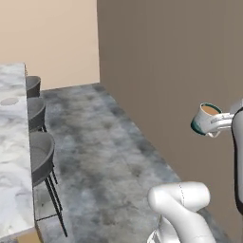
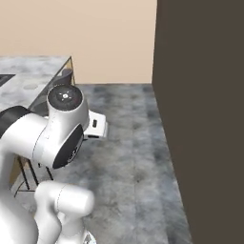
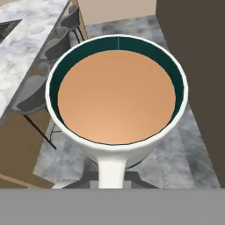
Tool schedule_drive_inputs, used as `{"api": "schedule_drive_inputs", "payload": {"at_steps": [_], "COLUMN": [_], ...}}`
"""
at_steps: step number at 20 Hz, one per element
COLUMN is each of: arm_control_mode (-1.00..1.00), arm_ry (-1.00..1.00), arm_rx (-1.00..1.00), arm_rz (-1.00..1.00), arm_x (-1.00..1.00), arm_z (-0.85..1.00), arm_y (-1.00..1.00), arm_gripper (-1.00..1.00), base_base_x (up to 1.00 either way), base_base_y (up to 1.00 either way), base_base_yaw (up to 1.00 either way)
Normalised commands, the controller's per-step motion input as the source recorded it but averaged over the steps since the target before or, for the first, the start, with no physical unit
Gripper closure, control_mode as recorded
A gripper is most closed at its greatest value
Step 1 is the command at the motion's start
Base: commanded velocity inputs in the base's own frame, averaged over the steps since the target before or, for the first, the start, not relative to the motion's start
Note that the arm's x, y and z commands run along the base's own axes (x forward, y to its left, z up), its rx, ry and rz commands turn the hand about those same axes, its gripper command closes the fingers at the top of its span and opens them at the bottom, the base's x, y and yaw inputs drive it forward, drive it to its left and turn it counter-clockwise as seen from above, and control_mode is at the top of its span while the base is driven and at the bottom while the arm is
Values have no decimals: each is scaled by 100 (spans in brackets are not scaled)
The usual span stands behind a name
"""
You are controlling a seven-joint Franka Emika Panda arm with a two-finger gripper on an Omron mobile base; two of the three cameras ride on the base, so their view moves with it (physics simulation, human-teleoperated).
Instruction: Pick the cup of tea, navigate to the dining table, and place it on the saucer.
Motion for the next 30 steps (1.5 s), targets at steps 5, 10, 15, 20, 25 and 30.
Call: {"api": "schedule_drive_inputs", "payload": {"at_steps": [5,10,15,20,25,30], "arm_control_mode": [100,100,100,100,100,100], "arm_ry": [0,0,0,0,0,0], "arm_rx": [0,0,0,0,0,0], "arm_rz": [0,0,0,0,0,0], "arm_x": [0,0,0,0,0,0], "arm_z": [0,0,0,0,0,0], "arm_y": [0,0,0,0,0,0], "arm_gripper": [100,100,100,100,100,100], "base_base_x": [74,79,79,78,76,71], "base_base_y": [-49,-40,-41,-45,-47,-45], "base_base_yaw": [31,39,41,43,44,43]}}
